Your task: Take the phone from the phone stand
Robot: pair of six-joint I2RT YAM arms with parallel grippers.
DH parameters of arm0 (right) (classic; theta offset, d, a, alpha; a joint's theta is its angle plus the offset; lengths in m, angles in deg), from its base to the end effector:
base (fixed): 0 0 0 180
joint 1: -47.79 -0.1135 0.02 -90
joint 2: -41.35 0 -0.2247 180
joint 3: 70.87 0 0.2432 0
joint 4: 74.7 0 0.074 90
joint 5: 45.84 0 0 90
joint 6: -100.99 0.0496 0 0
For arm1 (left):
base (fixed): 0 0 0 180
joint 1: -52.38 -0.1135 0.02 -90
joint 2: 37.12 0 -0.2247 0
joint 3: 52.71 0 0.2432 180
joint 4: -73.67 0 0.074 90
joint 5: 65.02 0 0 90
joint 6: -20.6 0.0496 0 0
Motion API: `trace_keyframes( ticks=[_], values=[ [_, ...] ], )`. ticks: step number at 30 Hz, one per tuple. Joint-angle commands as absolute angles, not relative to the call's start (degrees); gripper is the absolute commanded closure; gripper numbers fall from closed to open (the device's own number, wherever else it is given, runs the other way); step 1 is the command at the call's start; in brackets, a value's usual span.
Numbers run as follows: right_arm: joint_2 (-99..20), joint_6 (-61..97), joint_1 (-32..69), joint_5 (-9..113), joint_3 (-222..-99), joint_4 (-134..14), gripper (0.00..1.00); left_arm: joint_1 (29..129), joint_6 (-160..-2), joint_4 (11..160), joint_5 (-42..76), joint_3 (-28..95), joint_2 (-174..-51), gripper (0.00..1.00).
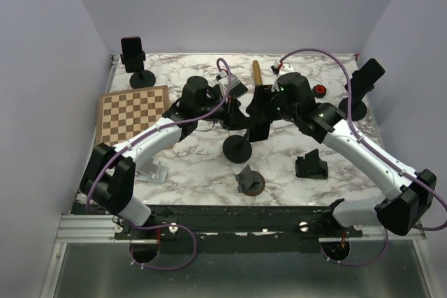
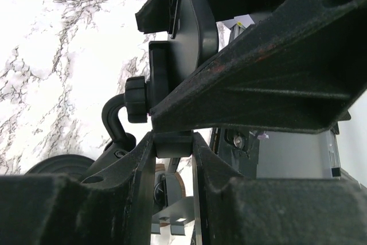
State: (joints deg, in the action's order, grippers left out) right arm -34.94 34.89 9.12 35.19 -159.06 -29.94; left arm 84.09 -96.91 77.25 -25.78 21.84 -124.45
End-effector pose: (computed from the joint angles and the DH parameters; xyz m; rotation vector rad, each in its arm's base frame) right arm 0.2453 0.1864 0.3152 -0.1871 2.1655 0.4685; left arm 0.2757 -0.2155 0.2545 0.7513 1.8925 -1.5011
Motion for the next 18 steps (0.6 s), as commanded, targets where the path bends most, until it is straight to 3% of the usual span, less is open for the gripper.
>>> trace_keyframes(
  ticks=[1, 18],
  values=[
    [-30.14, 28.14, 13.8, 45.06, -154.21, -35.36, 0.99, 83.24, -96.76, 73.69, -33.13, 22.19, -123.02, 1.0],
    [-33.58, 20.75, 16.45, 74.47, -153.96, -43.45, 0.99, 82.64, -98.75, 71.42, -41.37, 23.27, -125.6, 1.0]
  ],
)
